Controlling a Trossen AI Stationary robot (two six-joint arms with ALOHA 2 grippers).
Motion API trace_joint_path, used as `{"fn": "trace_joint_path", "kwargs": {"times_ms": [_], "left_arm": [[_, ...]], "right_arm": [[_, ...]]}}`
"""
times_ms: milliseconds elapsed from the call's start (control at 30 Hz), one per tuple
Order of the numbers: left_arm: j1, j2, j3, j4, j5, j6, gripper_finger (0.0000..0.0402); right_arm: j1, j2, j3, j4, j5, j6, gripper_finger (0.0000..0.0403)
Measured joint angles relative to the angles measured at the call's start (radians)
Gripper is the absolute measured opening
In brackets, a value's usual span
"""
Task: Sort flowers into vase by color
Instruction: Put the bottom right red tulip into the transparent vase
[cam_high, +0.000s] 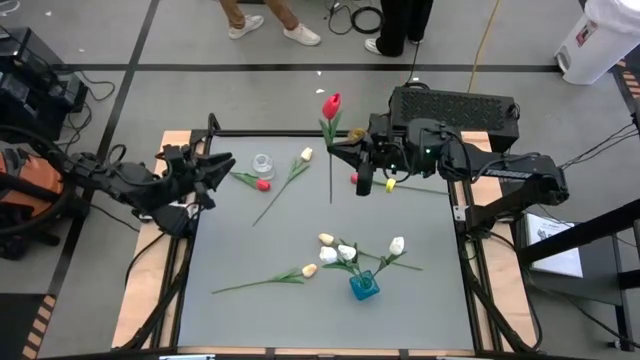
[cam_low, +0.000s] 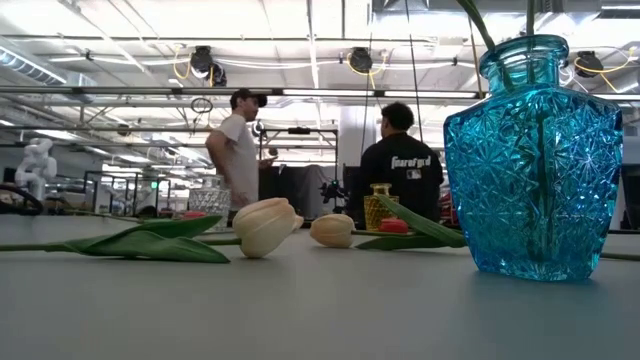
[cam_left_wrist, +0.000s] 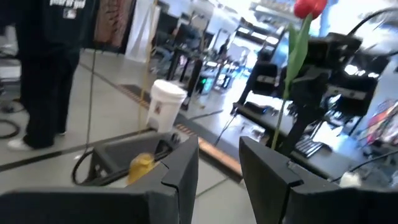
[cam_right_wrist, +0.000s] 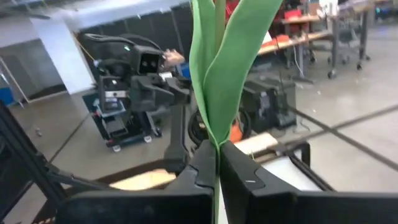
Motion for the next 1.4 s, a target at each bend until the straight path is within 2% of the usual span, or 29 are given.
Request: {"fn": "trace_joint_path", "kwargs": {"times_ms": [233,867,1133,1400], "left_arm": [[0.082,0.063,0.000,0.192,0.111,0.085,0.0123],[0.327,0.271,0.000,0.480,0.422,0.064,0.0123],[0.398,0.362,0.009,0.533,0.579,-0.020,0.0123],[0.444,0.476,0.125,0.515,0.694,0.000,0.0123]], "right_arm": [[-0.024,0.000,0.000,0.035,-0.019,-0.017,0.0000],[-0.039,0.000,0.000,0.026,-0.070,-0.025,0.0000],[-0.039,0.011,0.000,0.027,-0.070,-0.023,0.0000],[-0.039,0.073,0.000,0.029,-0.119,0.008,0.0000]]}}
